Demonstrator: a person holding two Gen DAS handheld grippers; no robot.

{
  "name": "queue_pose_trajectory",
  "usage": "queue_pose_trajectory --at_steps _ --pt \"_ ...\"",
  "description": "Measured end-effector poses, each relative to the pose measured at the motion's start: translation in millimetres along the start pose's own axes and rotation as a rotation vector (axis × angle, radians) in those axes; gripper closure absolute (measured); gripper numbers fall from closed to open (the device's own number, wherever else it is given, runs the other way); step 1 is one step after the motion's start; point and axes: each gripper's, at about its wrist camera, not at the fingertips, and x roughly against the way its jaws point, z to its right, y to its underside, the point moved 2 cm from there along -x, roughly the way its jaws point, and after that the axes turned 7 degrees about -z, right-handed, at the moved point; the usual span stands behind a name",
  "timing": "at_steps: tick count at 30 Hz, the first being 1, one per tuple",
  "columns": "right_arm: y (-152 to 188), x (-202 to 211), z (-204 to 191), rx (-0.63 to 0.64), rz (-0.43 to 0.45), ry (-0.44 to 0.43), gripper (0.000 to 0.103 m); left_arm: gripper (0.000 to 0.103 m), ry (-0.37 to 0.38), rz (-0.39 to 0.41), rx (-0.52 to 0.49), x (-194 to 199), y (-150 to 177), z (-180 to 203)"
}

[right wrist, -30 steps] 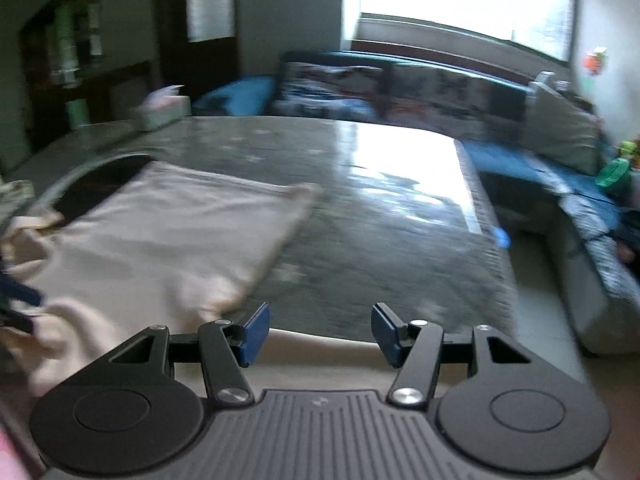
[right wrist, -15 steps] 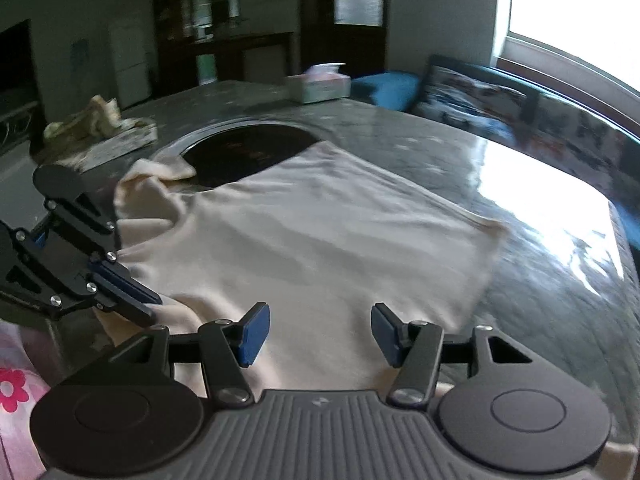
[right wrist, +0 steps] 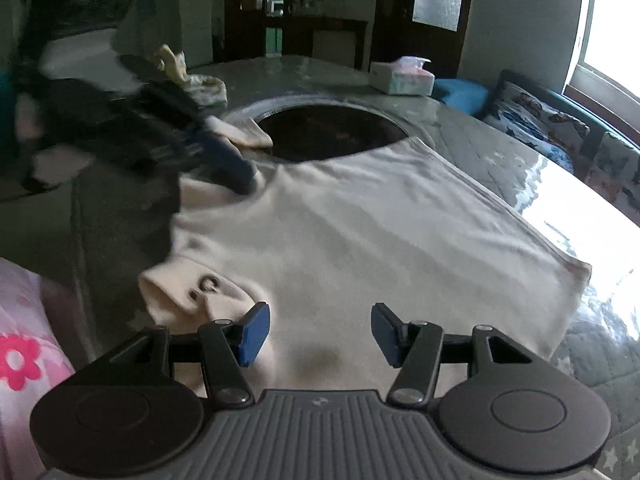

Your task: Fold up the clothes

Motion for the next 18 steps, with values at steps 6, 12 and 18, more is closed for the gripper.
queue_pose_trajectory --at_steps 6,12,18 --pt "3.1 -9.1 -5.9 -0.001 -0.026 -0.041 0.045 0.072 -0.213 -0.05 0.102 -28.9 -3.3 -46.0" --pt "3.6 -10.8 -5.6 -0.008 -0.032 -0.038 0.045 0.071 -0.303 -0.092 0.135 -49.7 0.1 -68.7" --pt "2.6 -11.5 -7.2 -0.008 -0.033 -0.034 0.044 0.071 -0.336 -0.088 0.202 -44.6 10.8 -79.6"
